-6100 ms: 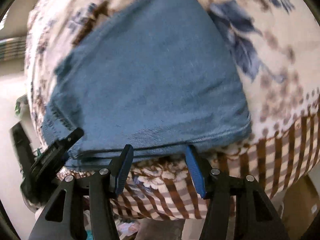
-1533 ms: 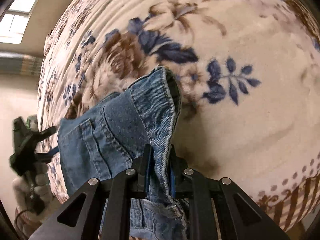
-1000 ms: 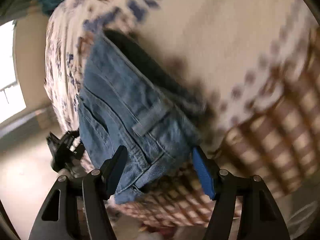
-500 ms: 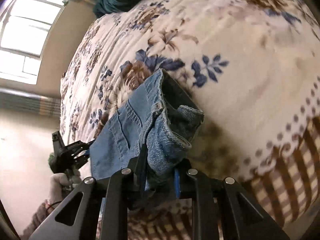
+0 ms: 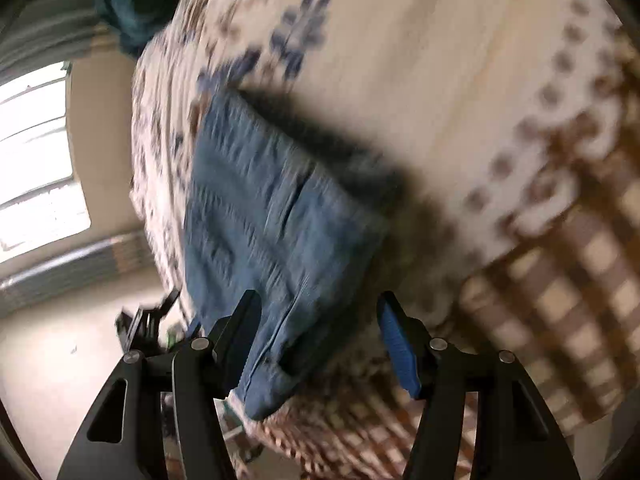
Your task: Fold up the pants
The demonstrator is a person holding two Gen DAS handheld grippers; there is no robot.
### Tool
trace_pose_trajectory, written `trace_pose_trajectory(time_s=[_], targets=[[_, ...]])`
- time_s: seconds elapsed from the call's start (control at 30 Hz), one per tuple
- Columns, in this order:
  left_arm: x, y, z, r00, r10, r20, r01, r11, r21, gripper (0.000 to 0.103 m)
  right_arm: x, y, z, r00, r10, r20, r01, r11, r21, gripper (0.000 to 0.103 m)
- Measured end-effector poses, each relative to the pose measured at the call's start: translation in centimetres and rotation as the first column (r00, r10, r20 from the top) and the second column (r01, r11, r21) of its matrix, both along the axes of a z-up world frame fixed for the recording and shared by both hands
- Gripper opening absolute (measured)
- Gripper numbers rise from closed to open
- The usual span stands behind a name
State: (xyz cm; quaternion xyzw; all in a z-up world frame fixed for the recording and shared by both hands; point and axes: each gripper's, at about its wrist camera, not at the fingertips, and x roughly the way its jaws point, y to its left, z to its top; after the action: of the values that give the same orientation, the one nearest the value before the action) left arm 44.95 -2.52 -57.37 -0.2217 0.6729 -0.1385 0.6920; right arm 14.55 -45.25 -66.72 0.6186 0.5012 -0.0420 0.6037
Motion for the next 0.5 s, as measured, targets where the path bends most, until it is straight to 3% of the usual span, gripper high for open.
trace_pose_trajectory(time_s=[0.1,0.17,0.23,0.37,0.4,0.43,0.5], targets=[[0.0,-1.8,-1.0,0.998,-0.052,0.044,0.050,0.997,0.053,0.061,2.0,2.0,-0.8,0.998,0.069,0.011,-0.068,0.997,-0.025,0.063],[0.5,-2.9,-1.6,0.992,-0.103,0.075,0.094,0.988,0.123,0.054,3.0,2.3,-1.1,0.997,0.076,0.003,-0.075,0.995,-0.062,0.051],[0.9,-3.2,-2.4,0.990,-0.127,0.067,0.116,0.982,0.147,0.053,3.5,2.1,-0.9,0.995,0.093,-0.028,-0.096,0.987,-0.126,0.050],[1.6,-2.7,-2.9,0.994,-0.109,0.020,0.106,0.988,0.111,0.055,3.8,1.8,-1.2,0.995,0.094,-0.029,-0.096,0.992,-0.086,0.050],[1.6,-2.2,-2.2,0.995,-0.094,0.015,0.093,0.993,0.078,0.056,3.7,1.5,-1.2,0.997,0.077,-0.016,-0.078,0.996,-0.049,0.052],[1.3,-1.7,-1.4,0.997,-0.080,0.019,0.078,0.996,0.052,0.059,3.5,1.4,-1.1,0.998,0.064,-0.006,-0.064,0.998,-0.025,0.065],[0.1,-0.2,0.1,0.998,-0.038,0.054,0.039,0.999,-0.008,0.072,2.8,1.3,-1.1,0.998,0.036,0.041,-0.037,0.999,0.014,0.080]])
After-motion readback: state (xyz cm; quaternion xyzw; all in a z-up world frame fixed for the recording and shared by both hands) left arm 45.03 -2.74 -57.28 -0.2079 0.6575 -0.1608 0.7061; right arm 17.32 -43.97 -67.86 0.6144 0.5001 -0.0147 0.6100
